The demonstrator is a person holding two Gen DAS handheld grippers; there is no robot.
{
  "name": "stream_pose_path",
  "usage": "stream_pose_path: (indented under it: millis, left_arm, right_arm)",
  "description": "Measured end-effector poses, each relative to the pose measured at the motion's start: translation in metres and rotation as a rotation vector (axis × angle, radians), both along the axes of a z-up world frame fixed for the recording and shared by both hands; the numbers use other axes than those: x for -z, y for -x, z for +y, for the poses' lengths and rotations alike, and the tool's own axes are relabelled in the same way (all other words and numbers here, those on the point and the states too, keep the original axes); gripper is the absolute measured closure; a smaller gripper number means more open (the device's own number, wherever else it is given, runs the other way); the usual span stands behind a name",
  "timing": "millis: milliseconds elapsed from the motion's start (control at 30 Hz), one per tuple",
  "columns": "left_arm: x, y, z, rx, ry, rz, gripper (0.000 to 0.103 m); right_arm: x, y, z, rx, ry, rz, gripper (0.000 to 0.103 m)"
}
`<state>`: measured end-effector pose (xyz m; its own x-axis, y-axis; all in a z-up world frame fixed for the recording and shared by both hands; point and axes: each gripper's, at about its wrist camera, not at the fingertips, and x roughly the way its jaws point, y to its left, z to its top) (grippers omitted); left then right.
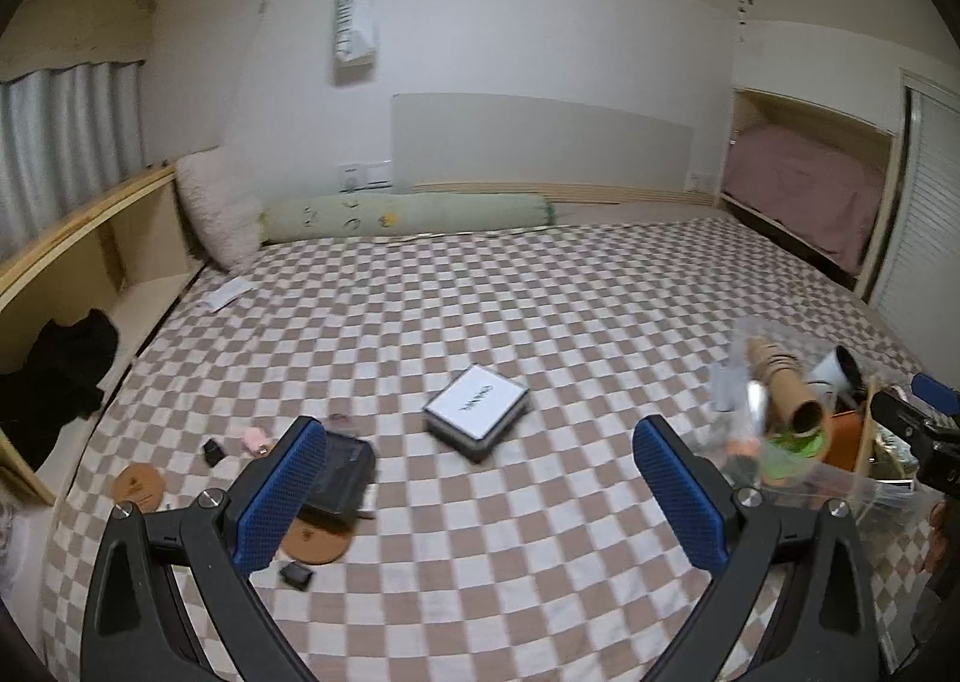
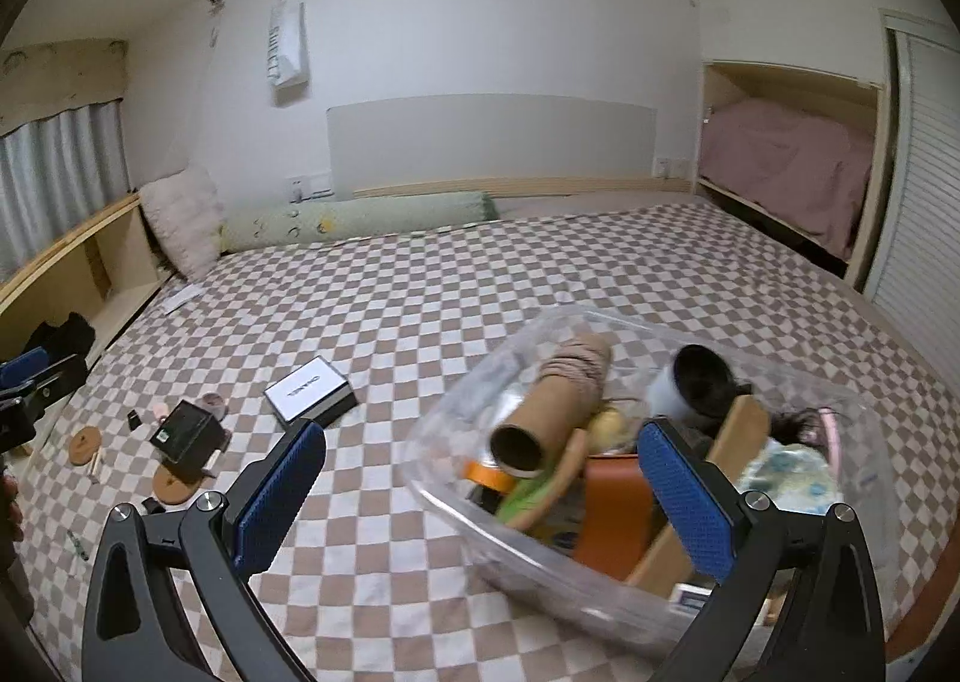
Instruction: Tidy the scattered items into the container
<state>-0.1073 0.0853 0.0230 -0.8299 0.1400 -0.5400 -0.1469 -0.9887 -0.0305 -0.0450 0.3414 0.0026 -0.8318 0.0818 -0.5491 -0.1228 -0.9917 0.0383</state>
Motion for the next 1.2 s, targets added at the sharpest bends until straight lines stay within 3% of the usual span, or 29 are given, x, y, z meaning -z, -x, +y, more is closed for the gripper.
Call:
stream_pose_path:
  millis: [367,600,833,1033,1200]
  left_arm:
    - [0.024,0.010,-0.069,-0.117,0.005,-0.032,0.000]
    - [0.049,0.020,-0.101,-0.171,0.011,-0.077,0.000]
    - [0.079,0.029,-0.119,-0.159,0.078,-0.133,0.000]
    - [0.112,0.035,-0.136,-0.116,0.137,-0.214,0.000]
    - [0.138,0.039,-0.163,-0.155,0.147,-0.283,0.000]
  right_arm:
    - [0.017,0.024,-0.043,-0.085,0.012,-0.009,0.000]
    - [0.037,0.043,-0.076,-0.155,0.008,-0.100,0.000]
    - [0.054,0.056,-0.109,-0.246,-0.005,-0.170,0.000]
    - [0.077,0.063,-0.140,-0.337,-0.027,-0.247,0.000]
    - [0.100,0.068,-0.164,-0.407,-0.037,-0.319,0.000]
